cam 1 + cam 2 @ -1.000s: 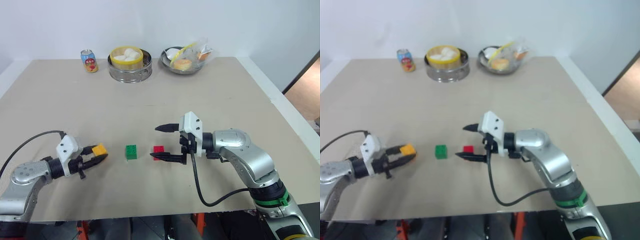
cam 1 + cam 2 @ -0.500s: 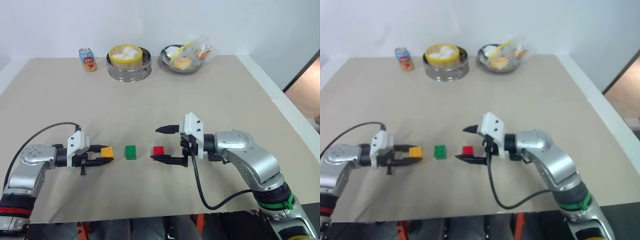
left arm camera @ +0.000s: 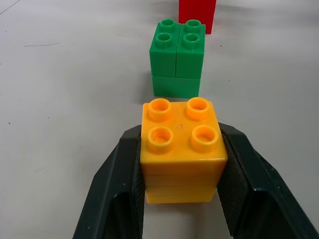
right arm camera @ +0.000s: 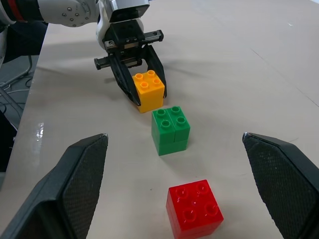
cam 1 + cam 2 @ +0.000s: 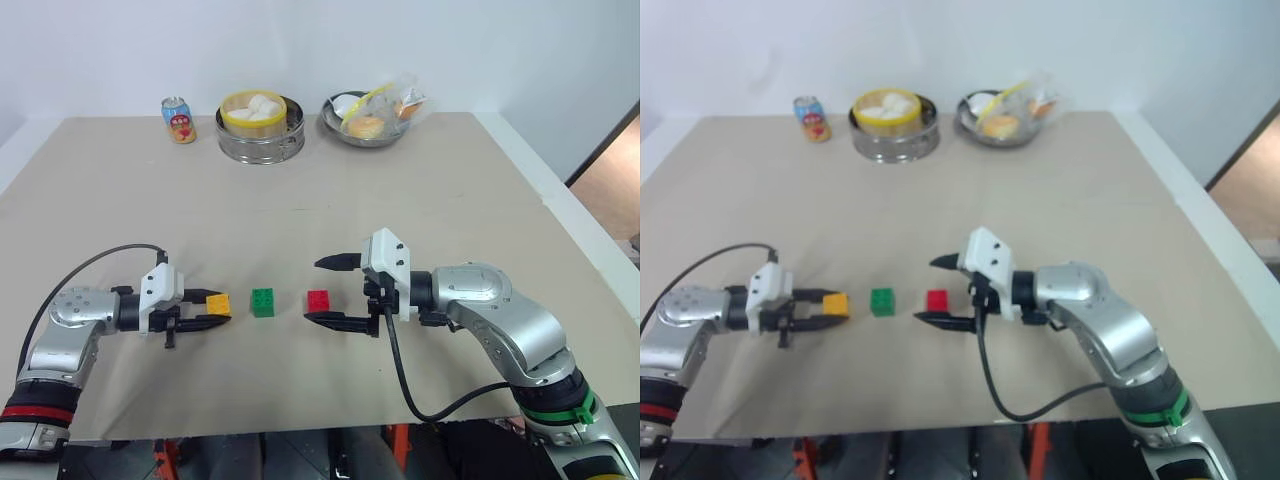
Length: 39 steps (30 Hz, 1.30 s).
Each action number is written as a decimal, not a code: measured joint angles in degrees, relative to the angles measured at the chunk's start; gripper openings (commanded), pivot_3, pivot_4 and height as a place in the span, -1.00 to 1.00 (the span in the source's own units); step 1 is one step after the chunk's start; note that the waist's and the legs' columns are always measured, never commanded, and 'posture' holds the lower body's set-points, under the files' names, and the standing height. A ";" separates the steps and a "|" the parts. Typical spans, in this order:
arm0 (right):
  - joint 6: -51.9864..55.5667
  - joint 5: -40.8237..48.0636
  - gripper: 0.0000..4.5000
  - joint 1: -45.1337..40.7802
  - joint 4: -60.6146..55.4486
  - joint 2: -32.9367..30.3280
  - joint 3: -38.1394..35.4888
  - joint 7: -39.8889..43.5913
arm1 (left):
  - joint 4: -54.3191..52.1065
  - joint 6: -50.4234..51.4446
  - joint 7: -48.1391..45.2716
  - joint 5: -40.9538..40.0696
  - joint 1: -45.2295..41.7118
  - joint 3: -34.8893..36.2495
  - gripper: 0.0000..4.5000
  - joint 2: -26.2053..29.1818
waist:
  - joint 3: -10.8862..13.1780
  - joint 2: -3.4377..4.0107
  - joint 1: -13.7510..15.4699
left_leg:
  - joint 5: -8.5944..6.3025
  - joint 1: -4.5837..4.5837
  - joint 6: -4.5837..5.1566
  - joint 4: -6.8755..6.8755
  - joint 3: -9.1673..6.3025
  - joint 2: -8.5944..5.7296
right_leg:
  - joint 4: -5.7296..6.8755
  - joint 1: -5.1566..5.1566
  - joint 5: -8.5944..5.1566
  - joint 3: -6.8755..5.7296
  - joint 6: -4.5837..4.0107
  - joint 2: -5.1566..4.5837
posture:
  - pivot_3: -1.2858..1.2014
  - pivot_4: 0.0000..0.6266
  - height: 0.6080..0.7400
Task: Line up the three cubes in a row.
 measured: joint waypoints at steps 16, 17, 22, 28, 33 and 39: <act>0.01 0.28 1.00 0.09 -0.06 -0.27 0.00 0.01 | 1.92 0.18 0.76 1.67 -0.68 -0.39 0.99 0.33 | 0.00 0.00 0.00 | 0.02 -0.01 0.02 -0.01 0.07 0.04 | 0.00 -0.02 0.03 0.06 -0.03 0.05 | 0.03 -0.52 1.00; 0.01 0.30 1.00 0.11 -0.07 -0.29 -0.01 0.01 | 1.79 0.25 0.87 1.66 -0.67 -0.38 0.99 0.33 | 0.00 0.00 0.00 | 0.02 -0.01 0.02 -0.01 0.09 0.04 | 0.00 -0.03 0.03 0.06 -0.02 0.05 | 0.03 -0.52 1.00; 0.29 0.56 1.00 0.79 -0.44 -0.26 -0.21 -0.53 | -4.95 6.65 3.00 -2.63 3.32 4.10 0.99 2.25 | 0.00 0.00 -0.11 | 0.02 -0.03 0.02 -0.02 0.13 0.11 | 0.01 -0.09 0.01 0.14 -0.02 0.12 | 0.03 -0.52 1.00; 0.58 1.64 1.00 2.48 -0.92 -0.43 -2.10 -1.20 | -25.42 21.90 11.77 -13.19 17.66 16.55 0.99 4.68 | 0.00 0.00 -0.32 | -0.01 0.03 -0.02 -0.04 0.26 0.15 | 0.01 -0.10 0.01 0.29 -0.01 0.12 | 0.03 -0.52 1.00; 0.90 1.48 1.00 5.17 -1.13 2.57 -4.94 -7.19 | -30.88 23.61 25.31 -12.26 19.69 22.76 0.99 -0.23 | -0.05 -0.07 0.03 | -0.01 0.24 -0.03 -0.03 0.24 0.14 | 0.00 0.09 0.03 0.27 -0.01 0.14 | 0.03 -0.52 1.00; -3.15 -4.06 1.00 12.33 -1.07 3.81 -4.88 -13.49 | -30.59 20.79 40.33 -6.59 18.74 23.34 0.99 -9.44 | -0.13 -0.21 0.03 | -0.01 0.32 -0.04 -0.02 0.45 0.14 | 0.00 0.08 0.10 0.56 0.09 0.18 | 0.03 -0.52 1.00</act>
